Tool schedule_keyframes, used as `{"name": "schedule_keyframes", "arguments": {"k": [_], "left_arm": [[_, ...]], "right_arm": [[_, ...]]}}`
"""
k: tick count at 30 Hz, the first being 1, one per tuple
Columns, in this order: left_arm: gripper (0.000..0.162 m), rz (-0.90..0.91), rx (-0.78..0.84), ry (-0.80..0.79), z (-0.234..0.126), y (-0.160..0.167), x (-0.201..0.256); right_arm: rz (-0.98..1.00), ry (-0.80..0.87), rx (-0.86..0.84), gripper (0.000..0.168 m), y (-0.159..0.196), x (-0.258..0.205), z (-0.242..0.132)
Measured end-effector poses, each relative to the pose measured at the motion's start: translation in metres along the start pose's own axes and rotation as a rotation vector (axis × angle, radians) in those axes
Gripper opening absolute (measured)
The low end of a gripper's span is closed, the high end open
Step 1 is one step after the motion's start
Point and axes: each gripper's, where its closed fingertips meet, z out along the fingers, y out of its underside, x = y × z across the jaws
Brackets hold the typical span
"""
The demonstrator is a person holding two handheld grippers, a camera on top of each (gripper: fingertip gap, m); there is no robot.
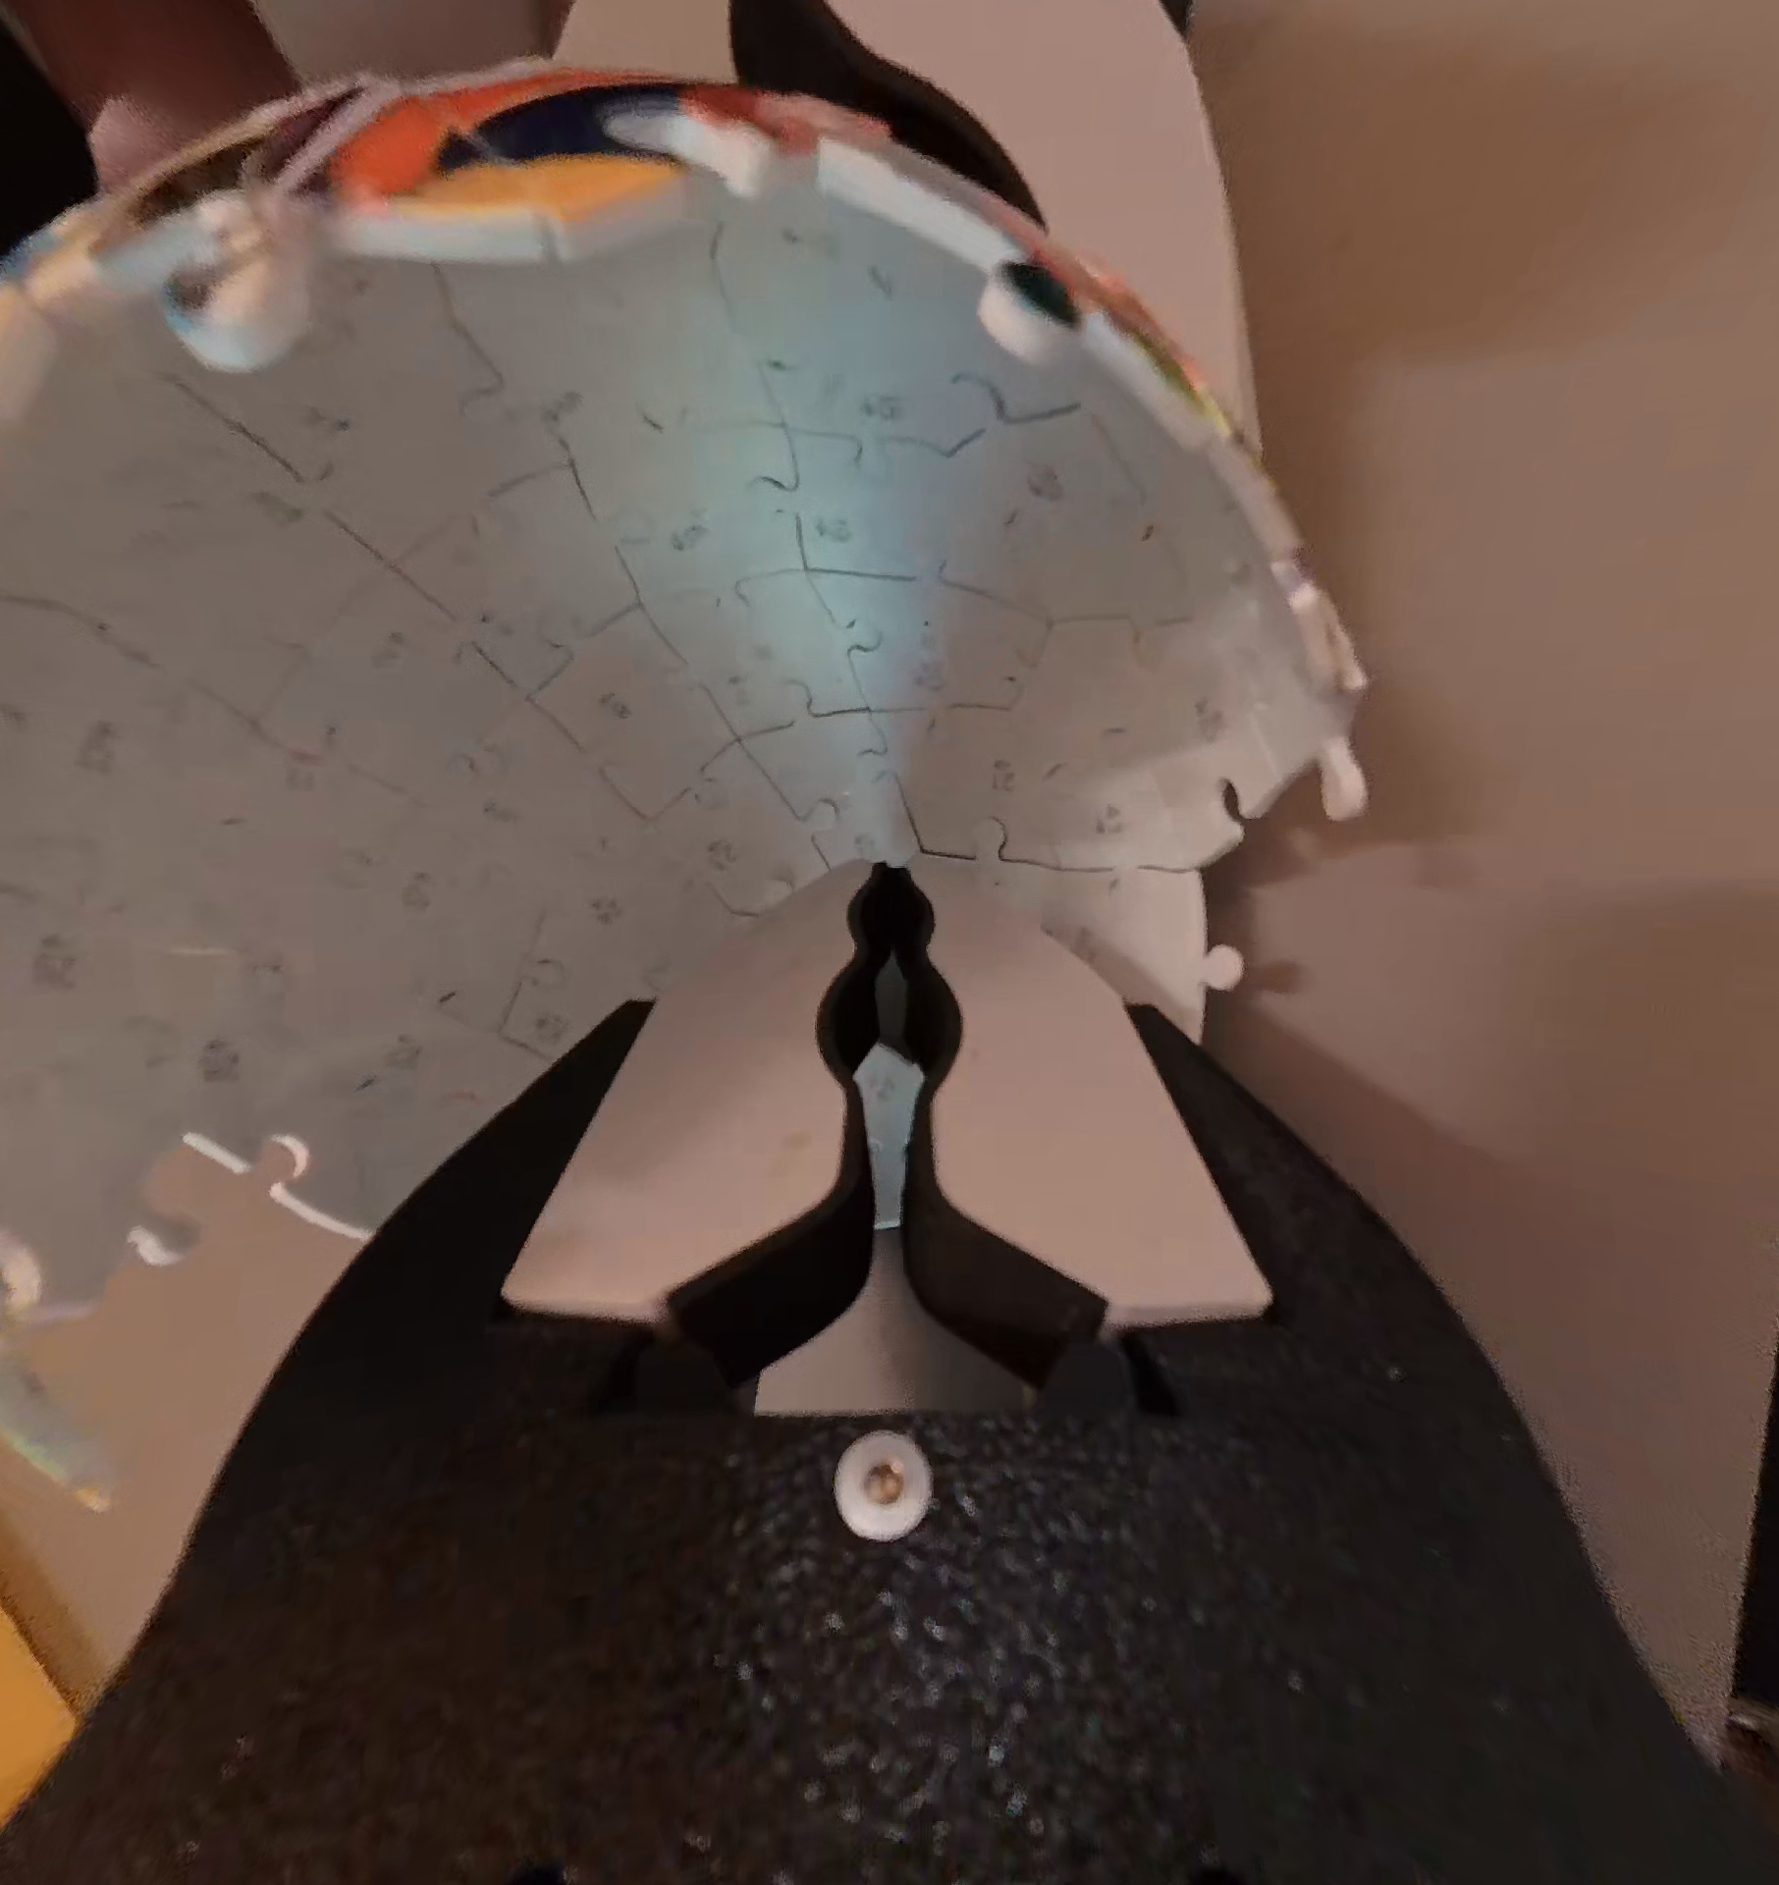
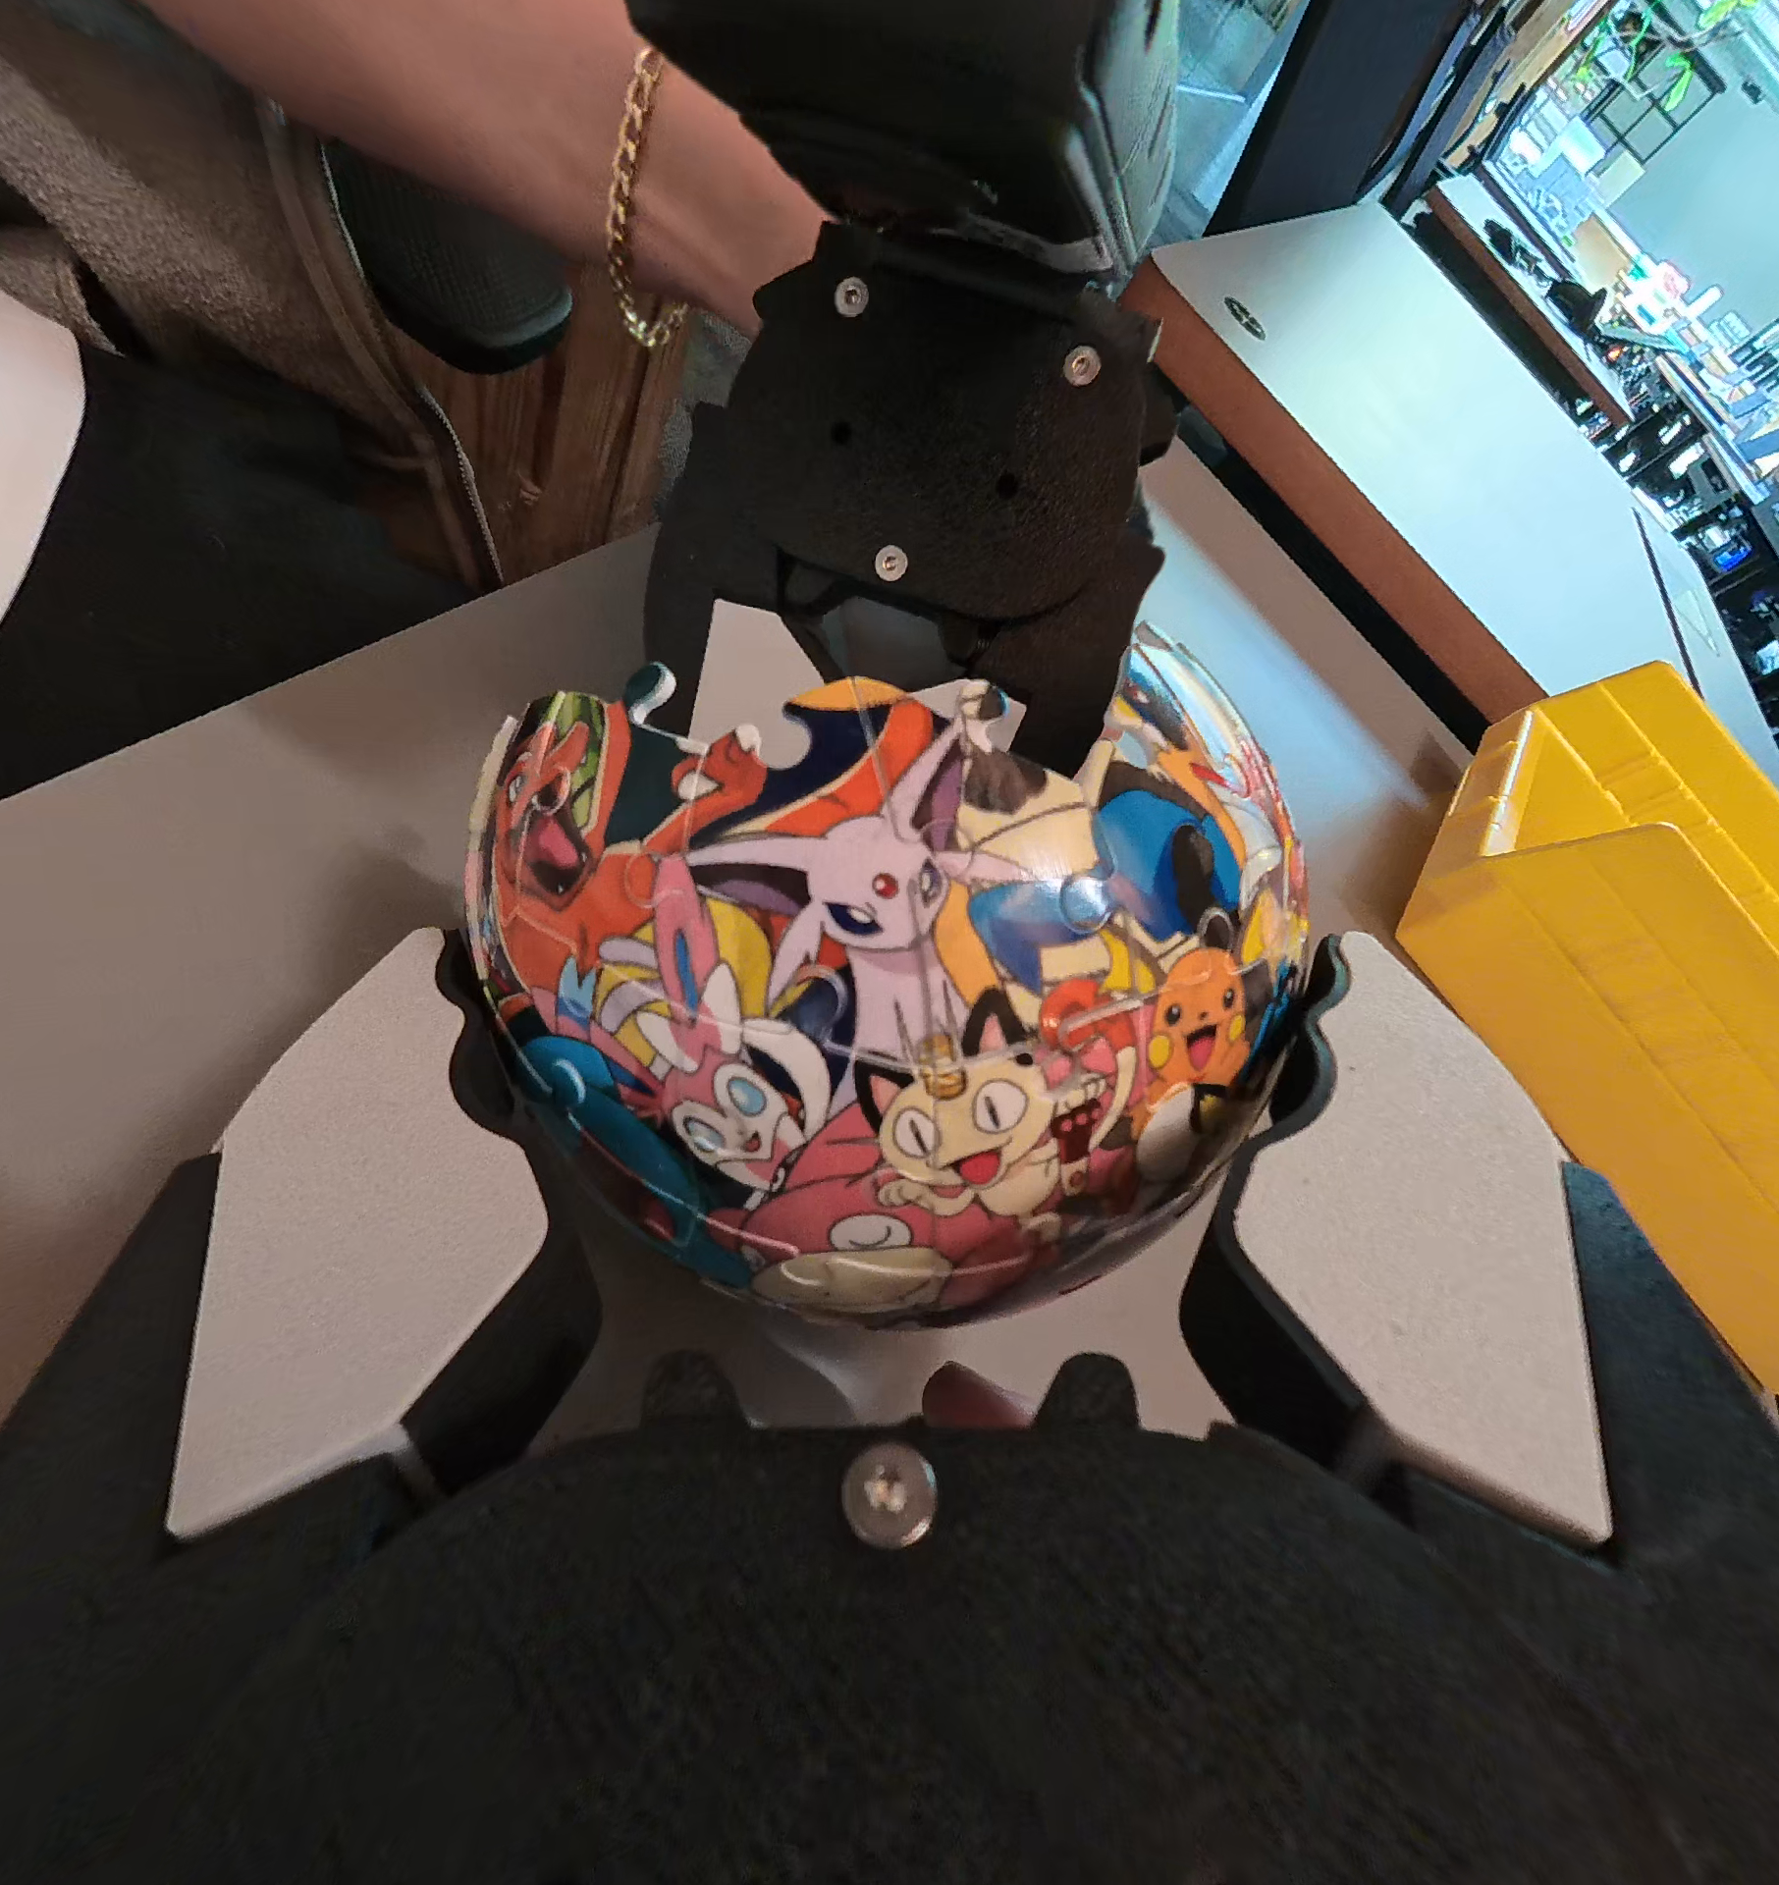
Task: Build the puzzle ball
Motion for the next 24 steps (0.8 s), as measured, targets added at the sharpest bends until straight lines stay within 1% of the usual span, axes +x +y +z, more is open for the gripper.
{"name": "schedule_keyframes", "arguments": {"k": [2, 7, 11, 15, 20, 22, 24], "left_arm": [[0.0, 0.043, -0.005, 0.003, 0.0, -0.001, 0.001], [0.0, 0.224, -0.068, -0.042, 0.0, -0.002, 0.001], [0.0, 0.349, -0.104, -0.096, 0.0, -0.003, 0.001], [0.0, 0.469, -0.13, -0.167, 0.0, -0.004, 0.001], [0.0, 0.509, -0.134, -0.214, 0.0, -0.006, 0.002], [0.0, 0.498, -0.131, -0.224, 0.0, -0.007, 0.003], [0.0, 0.444, -0.104, -0.25, -0.003, -0.011, 0.002]], "right_arm": [[-0.006, -0.006, -0.002, 0.146, -0.001, -0.001, 0.0], [-0.033, -0.005, -0.027, 0.146, 0.0, -0.004, -0.001], [-0.076, 0.007, -0.067, 0.146, 0.001, -0.007, -0.005], [-0.117, 0.011, -0.081, 0.146, -0.007, -0.015, -0.006], [-0.183, 0.03, -0.132, 0.146, -0.007, -0.018, -0.003], [-0.193, 0.028, -0.142, 0.146, -0.008, -0.019, -0.003], [-0.207, 0.031, -0.15, 0.146, -0.008, -0.02, -0.002]]}}
